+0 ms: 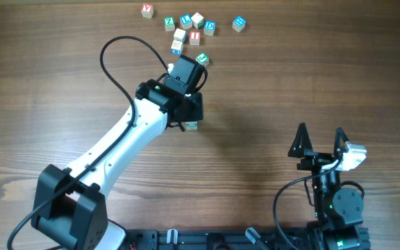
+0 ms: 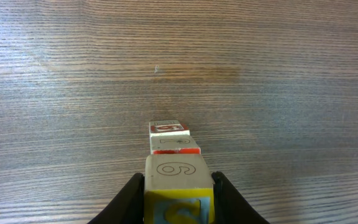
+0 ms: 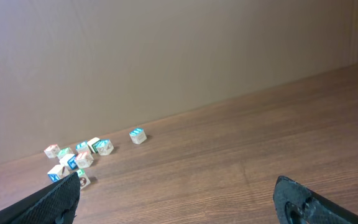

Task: Form a tower
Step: 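Set the yellow block on the stack and open the left gripper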

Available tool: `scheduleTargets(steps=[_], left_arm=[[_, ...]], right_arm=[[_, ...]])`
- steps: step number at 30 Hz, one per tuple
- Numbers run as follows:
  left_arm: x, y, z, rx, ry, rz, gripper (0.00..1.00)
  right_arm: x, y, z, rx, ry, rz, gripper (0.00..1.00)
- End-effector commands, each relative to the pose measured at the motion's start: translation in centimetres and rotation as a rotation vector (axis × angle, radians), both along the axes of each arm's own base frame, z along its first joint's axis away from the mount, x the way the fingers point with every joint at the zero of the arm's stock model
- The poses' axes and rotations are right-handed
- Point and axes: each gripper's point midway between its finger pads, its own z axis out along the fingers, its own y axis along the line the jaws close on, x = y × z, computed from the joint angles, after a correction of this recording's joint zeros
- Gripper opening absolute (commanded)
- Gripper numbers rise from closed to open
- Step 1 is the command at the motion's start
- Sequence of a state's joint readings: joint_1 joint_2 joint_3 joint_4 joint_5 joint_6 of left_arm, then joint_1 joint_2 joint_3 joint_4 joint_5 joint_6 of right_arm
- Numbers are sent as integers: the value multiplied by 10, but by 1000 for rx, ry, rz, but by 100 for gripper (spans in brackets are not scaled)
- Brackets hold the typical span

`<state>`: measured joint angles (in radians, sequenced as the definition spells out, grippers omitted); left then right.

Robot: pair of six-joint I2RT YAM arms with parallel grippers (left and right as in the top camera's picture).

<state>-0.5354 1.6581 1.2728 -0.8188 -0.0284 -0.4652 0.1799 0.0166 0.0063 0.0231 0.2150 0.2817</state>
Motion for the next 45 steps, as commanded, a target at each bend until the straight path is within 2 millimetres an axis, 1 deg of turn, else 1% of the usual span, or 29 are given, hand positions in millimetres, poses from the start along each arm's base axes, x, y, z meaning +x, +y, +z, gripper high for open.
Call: scheduleTargets(steps=[1,7,9,15,16,17,26,28,30,31,32,33,34,37,39,45], left_arm=[[2,0,-3,18,-4,-11,28],[2,0,-3,17,-5,-11,40],[2,-1,-3,16,-5,-11,41],[3,-1,-3,14,-9,-11,41],[4,-1,-2,12,-11,-11,34],[4,-1,-2,12,-12,-11,33],[4,-2,-2,11,-12,-11,32],[2,-4,-2,-3,-4,-18,33],[2,-5,-2,-7,-2,-19,37],[2,-5,-2,-7,-2,-19,49],[2,-5,-2,-6,-1,-19,52],[2,-5,-2,-6,-1,-19,51],[1,-6,-2,-10,2,-21,49],[-3,-12,-2,-47,23,-37,45],[-5,-16,-2,-66,35,-45,45],[-5,-16,-2,-69,36,-39,46]], right_arm=[[0,-3,2,-15,-9,-18,100],[0,-3,2,-15,-9,-18,100],[0,-3,2,-15,-9,-18,100],[0,-3,2,-15,-9,-18,100],[0,-3,2,-15,-9,-18,100],[0,-3,2,-15,-9,-18,100],[0,-3,2,-15,-9,-18,100],[0,-3,2,-15,-9,-18,100],[0,-3,2,-15,-9,-18,100],[0,-3,2,-15,-9,-18,100],[0,-3,2,-15,-9,-18,100],[0,-3,2,-15,-9,-18,100],[0,-3,2,-15,-9,-18,100],[0,-3,2,-15,-9,-18,100],[0,-3,2,-15,-9,-18,100],[0,-3,2,-15,-9,-18,100]])
